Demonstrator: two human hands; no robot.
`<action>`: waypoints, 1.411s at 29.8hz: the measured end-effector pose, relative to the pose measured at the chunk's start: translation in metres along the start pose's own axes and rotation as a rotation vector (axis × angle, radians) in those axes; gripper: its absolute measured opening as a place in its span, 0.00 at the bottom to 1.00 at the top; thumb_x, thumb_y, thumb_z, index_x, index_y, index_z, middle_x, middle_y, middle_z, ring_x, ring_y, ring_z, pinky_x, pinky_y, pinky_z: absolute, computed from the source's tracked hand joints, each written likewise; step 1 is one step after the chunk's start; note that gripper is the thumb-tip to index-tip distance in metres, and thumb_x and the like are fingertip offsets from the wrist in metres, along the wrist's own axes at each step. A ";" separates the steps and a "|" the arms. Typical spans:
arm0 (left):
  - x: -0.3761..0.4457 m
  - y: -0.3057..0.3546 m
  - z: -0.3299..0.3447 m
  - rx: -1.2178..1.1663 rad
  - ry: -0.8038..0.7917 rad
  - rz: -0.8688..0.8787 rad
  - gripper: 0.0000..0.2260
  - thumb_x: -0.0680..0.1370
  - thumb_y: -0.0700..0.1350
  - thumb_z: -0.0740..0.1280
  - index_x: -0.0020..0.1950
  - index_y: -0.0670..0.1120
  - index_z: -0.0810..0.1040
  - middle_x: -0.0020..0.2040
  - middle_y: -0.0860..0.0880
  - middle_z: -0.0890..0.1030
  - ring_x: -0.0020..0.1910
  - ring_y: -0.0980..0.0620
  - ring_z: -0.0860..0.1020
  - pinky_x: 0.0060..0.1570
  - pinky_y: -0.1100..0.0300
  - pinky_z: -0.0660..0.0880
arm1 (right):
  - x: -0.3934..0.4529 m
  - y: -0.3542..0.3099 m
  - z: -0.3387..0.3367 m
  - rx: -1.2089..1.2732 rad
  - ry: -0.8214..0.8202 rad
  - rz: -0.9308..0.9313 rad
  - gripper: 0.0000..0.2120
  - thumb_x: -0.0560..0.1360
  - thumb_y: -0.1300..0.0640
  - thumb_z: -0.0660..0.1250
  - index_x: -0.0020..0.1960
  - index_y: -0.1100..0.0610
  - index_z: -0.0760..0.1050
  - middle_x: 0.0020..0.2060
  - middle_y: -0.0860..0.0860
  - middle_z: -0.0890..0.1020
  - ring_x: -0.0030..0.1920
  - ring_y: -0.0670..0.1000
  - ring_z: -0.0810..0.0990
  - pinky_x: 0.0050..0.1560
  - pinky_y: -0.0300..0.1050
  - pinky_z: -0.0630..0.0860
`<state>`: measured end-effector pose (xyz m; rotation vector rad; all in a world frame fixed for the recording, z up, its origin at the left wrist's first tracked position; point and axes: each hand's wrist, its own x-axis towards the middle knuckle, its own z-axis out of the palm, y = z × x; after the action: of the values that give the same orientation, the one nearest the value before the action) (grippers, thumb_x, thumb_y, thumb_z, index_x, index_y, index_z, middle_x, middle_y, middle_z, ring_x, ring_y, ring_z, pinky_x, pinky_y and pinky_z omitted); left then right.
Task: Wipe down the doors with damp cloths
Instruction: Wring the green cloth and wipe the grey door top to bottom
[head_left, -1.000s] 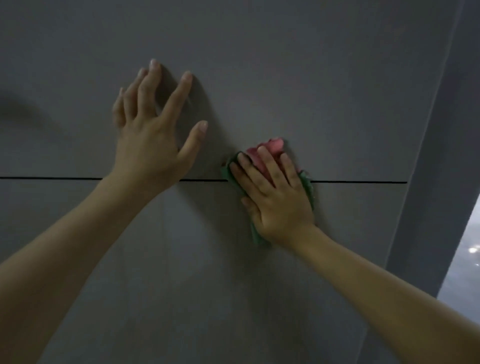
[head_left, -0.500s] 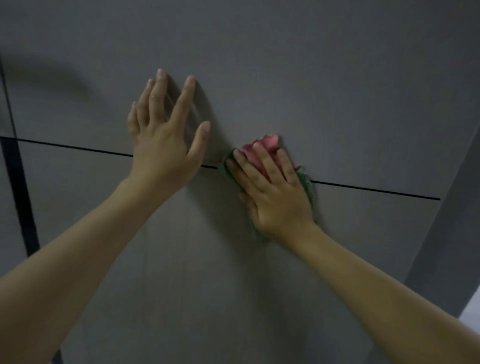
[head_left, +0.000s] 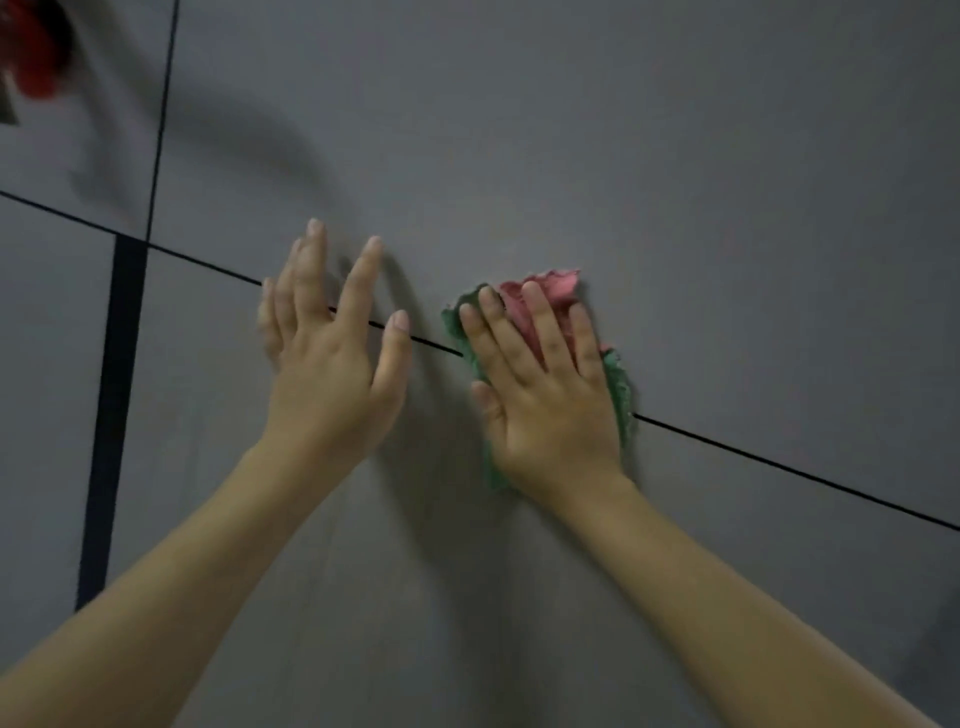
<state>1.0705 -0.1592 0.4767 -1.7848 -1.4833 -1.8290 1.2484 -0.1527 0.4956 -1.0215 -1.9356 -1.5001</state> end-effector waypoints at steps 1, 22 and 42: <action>-0.002 -0.005 -0.001 0.008 -0.005 -0.039 0.27 0.78 0.56 0.50 0.77 0.52 0.57 0.78 0.44 0.46 0.77 0.49 0.43 0.73 0.51 0.37 | -0.003 0.007 -0.003 -0.003 -0.015 -0.026 0.24 0.80 0.50 0.54 0.75 0.53 0.61 0.73 0.48 0.63 0.74 0.56 0.58 0.74 0.58 0.51; -0.030 -0.115 -0.027 -0.260 0.191 -0.168 0.28 0.77 0.59 0.47 0.76 0.51 0.60 0.78 0.50 0.52 0.75 0.60 0.45 0.73 0.50 0.34 | 0.086 -0.041 0.010 -0.124 -0.015 -0.154 0.26 0.79 0.48 0.50 0.75 0.55 0.57 0.74 0.52 0.60 0.75 0.56 0.55 0.73 0.61 0.52; -0.045 -0.194 -0.014 -0.369 0.317 -0.178 0.26 0.76 0.53 0.54 0.74 0.45 0.65 0.74 0.48 0.63 0.73 0.52 0.59 0.72 0.51 0.53 | 0.172 -0.185 0.055 -0.196 -0.117 -0.411 0.26 0.81 0.46 0.45 0.77 0.52 0.53 0.76 0.50 0.54 0.77 0.54 0.49 0.75 0.57 0.49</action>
<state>0.9347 -0.0974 0.3448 -1.4347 -1.2806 -2.4728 1.0013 -0.0770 0.4987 -0.8374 -2.2139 -1.9226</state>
